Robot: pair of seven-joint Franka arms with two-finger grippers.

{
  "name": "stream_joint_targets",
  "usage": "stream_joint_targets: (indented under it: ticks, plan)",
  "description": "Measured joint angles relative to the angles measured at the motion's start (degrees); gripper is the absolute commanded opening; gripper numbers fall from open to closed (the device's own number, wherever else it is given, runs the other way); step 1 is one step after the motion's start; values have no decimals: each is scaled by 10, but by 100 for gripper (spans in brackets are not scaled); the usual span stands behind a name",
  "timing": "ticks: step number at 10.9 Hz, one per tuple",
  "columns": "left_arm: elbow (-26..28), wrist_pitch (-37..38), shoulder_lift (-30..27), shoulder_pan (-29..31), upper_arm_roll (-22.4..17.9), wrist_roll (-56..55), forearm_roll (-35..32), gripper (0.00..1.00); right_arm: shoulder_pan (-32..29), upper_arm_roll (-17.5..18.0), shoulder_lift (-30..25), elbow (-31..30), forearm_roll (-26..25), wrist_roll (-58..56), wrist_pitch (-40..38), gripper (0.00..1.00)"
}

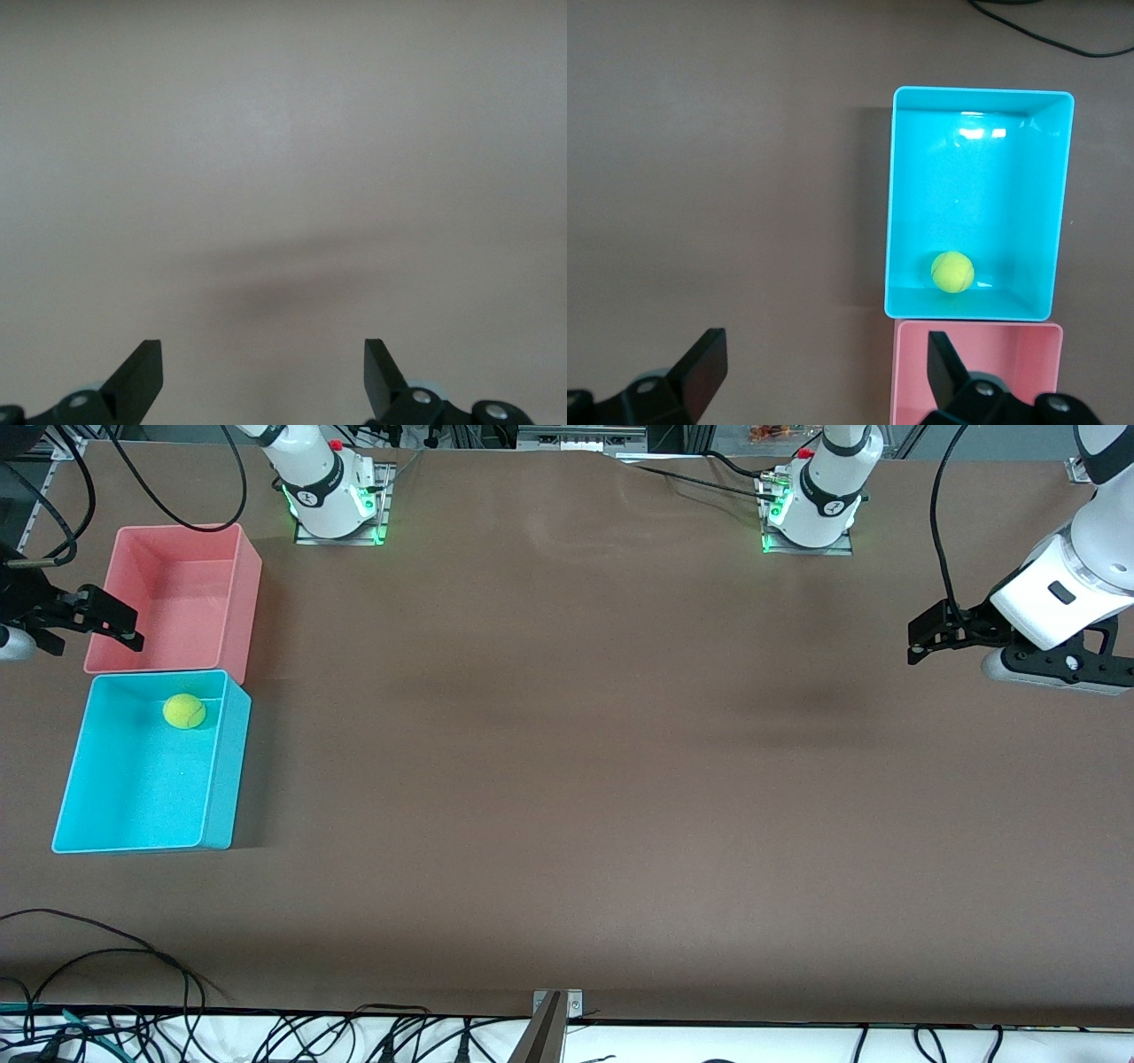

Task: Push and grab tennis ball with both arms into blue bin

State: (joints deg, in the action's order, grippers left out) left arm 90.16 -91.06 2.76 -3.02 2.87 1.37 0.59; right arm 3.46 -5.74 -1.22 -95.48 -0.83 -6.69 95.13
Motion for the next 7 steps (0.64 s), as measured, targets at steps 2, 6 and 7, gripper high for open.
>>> stream_joint_targets:
  ticks: [2,6,7]
  plan:
    - [0,0,0,0,0,0,0,100,1,0,-1,0,0,0,-8,100]
    - [0,0,0,0,0,0,0,100,2,0,-3,1,4,37,-16,100]
    - [0,0,0,0,0,0,0,100,3,0,-4,1,4,37,-16,100]
